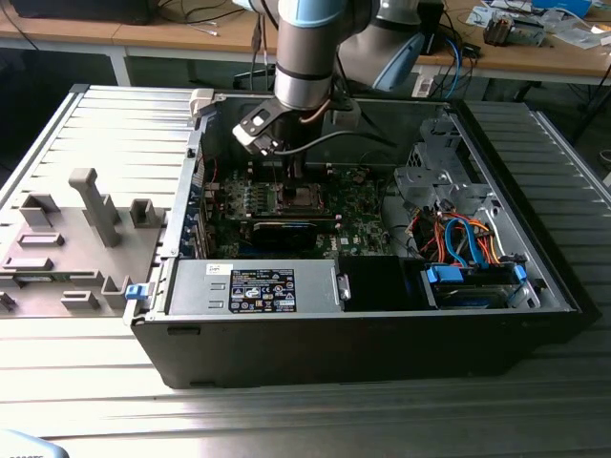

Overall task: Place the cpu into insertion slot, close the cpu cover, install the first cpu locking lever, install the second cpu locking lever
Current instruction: 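Close the cpu cover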

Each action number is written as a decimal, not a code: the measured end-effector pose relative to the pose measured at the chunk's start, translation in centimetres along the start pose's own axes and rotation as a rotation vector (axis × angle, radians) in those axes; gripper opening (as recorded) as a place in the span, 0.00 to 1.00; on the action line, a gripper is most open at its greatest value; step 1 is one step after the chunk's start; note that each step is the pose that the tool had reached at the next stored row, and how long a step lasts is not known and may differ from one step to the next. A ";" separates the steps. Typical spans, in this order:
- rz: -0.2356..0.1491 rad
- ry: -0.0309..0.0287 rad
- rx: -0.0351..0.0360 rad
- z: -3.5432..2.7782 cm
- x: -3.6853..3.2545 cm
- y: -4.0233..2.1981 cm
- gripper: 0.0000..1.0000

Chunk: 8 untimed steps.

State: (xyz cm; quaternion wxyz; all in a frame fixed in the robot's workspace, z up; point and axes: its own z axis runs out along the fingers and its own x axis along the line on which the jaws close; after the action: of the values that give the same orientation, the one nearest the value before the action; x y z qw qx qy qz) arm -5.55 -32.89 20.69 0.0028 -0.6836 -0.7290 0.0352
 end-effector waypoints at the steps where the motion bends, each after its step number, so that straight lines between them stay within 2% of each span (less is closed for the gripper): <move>1: 0.000 -0.0002 0.0002 0.11 -0.01 -0.01 0.11; 5: 0.000 -0.0002 0.0004 0.22 -0.04 0.10 0.11; 8: 0.000 0.0000 0.0001 0.19 -0.08 0.60 0.11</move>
State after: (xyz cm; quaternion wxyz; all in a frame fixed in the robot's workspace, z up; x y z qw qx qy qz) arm -4.97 -32.94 20.47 0.0028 -0.6837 -0.7290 0.0352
